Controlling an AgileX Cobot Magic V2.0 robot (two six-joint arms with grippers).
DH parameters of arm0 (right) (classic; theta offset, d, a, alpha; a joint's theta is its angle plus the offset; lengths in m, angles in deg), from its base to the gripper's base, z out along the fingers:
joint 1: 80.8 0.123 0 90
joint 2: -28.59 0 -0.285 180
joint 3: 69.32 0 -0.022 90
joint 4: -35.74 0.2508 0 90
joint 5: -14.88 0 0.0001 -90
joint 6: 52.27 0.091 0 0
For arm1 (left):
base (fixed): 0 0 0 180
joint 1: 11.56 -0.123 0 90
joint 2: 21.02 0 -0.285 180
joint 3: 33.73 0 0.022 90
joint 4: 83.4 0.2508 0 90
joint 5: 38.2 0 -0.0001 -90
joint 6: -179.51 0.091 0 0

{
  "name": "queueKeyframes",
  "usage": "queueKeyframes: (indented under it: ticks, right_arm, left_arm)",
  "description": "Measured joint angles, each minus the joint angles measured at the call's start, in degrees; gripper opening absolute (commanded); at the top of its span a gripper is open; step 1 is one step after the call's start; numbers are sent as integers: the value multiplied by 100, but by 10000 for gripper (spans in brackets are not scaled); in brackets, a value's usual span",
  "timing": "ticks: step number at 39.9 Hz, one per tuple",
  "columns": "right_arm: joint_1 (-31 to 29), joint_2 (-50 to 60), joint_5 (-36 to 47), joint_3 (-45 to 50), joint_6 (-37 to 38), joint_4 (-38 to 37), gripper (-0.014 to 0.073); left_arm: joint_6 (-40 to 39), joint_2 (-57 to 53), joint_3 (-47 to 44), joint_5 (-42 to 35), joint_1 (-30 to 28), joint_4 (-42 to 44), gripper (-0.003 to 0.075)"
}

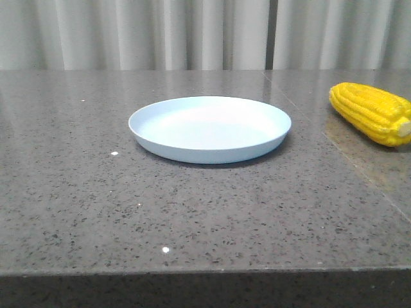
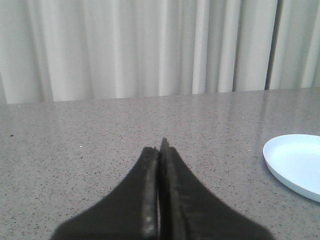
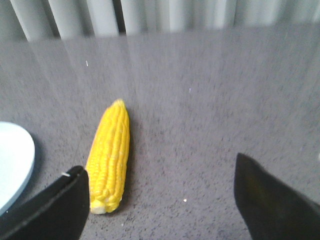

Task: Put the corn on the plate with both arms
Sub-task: 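Move the right gripper toward the yellow corn cob, then grasp the yellow corn cob with the right gripper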

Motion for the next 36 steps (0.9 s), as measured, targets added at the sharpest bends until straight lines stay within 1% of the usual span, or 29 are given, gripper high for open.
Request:
queueKeyframes:
  ticks: [6,14,23,32,34,36]
  right_arm:
    - [66,-1162,-677,-832,0,164,612]
    - [529,-2691,-1445,-1807,0,209,612]
    - [825,-4014,-1570,-2485,0,595,612]
    - [897,-4977,-1547,-2807,0,646,612]
    - [897,-5130,-1548,-2819,0,646,597]
    - [897,-5221,-1548,-2827,0,646,552]
  left_arm:
    - [0,0,0,0,0,0,-20]
    - [0,0,0,0,0,0,-20]
    - [0,0,0,0,0,0,-20]
    - [0,0,0,0,0,0,-20]
    - [0,0,0,0,0,0,-20]
    - [0,0,0,0,0,0,-20]
